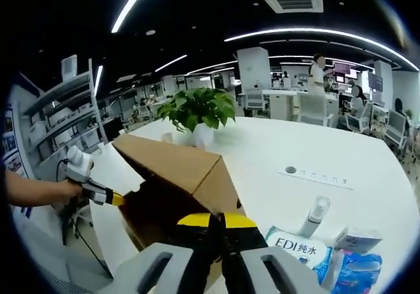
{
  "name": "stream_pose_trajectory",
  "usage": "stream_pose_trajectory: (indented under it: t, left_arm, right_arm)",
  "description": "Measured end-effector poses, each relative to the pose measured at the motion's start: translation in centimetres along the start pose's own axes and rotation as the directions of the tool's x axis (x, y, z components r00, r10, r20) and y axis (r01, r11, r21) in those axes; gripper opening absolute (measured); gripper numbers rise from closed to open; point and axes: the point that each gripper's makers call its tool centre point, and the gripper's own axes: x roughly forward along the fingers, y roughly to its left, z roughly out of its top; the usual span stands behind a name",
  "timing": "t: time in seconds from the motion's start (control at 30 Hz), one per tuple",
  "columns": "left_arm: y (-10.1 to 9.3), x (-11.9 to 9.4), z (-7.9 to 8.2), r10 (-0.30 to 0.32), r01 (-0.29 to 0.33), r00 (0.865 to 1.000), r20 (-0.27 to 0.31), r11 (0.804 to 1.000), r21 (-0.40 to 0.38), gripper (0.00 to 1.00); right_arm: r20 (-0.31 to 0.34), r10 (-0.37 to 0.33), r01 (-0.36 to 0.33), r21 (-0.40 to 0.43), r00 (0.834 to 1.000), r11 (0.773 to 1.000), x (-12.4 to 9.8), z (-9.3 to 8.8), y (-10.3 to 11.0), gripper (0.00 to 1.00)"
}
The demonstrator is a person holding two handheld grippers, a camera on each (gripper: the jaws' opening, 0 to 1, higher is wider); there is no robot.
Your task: Operate the shoe box by opening the lid, removing the specified soft item, and placing it in the target area until the item is outside and the box remains undamaged.
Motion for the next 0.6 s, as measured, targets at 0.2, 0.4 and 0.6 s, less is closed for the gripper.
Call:
stream_pose_trajectory:
  t: [0.2, 0.4, 0.6]
  left_arm:
    - [-0.2, -0.6, 0.8, -0.006, 0.005, 1.0, 0.026, 0.999, 0.034, 0.09]
    - [-0.4, -1.6, 2.0, -0.01, 0.005, 0.998, 0.065, 0.998, 0.066, 0.13]
    - [-0.7, -2.9, 3.5, -0.027, 0.015, 0.993, 0.118, 0.995, 0.101, 0.14]
  right_arm:
    - [-0.005, 0.003, -0.003, -0.003, 1.0, 1.0, -0.3, -0.6, 0.4, 0.0]
    - [-0.014, 0.011, -0.011, -0.014, 1.0, 1.0, -0.6, -1.2, 0.8, 0.0]
    - [-0.022, 0.022, -0.023, -0.02, 1.0, 1.0, -0.7, -1.9, 1.2, 0.01]
